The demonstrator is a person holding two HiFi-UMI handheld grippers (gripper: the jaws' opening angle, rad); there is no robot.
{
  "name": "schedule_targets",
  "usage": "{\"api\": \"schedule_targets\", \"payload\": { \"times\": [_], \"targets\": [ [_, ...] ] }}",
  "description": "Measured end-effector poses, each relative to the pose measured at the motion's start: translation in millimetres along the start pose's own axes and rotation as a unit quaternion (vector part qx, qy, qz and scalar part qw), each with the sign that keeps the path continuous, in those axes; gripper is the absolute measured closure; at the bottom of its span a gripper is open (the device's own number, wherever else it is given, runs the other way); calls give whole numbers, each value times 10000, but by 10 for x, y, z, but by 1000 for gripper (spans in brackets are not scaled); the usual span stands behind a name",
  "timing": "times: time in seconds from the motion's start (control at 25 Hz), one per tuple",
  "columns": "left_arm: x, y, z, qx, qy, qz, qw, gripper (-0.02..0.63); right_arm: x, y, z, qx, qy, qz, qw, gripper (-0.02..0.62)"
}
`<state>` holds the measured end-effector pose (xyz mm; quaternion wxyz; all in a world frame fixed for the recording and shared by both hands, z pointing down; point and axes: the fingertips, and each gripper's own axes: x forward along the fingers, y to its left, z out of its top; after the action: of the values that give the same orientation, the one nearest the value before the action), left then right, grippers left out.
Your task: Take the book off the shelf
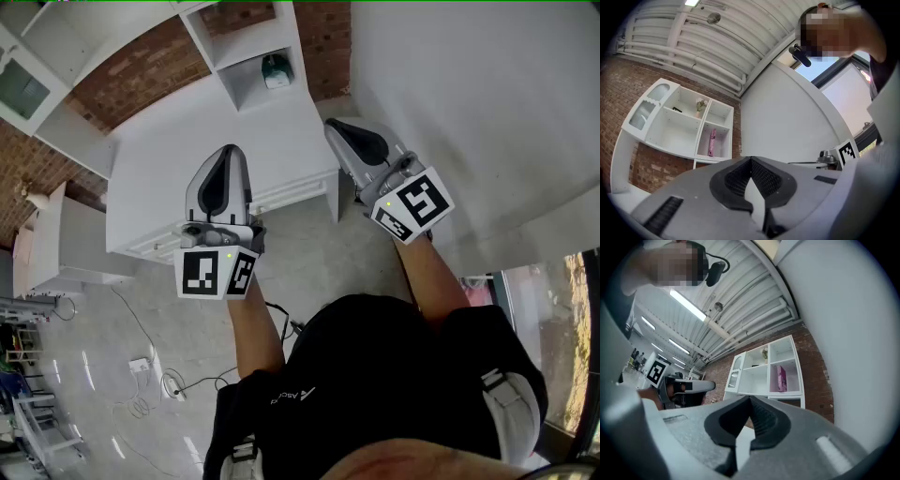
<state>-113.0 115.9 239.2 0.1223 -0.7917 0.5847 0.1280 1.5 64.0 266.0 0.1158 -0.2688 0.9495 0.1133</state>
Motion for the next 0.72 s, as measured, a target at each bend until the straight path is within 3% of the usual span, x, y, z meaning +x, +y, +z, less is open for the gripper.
{"api": "schedule_targets", "payload": {
  "times": [0.36,0.72],
  "targets": [
    [-154,118,177,19,-169,-14,9999,607,75,156,140,56,-145,-50,9999,594],
    [-54,631,211,-146,-279,218,9993,607,288,125,81,-98,71,-291,9995,594]
  ]
}}
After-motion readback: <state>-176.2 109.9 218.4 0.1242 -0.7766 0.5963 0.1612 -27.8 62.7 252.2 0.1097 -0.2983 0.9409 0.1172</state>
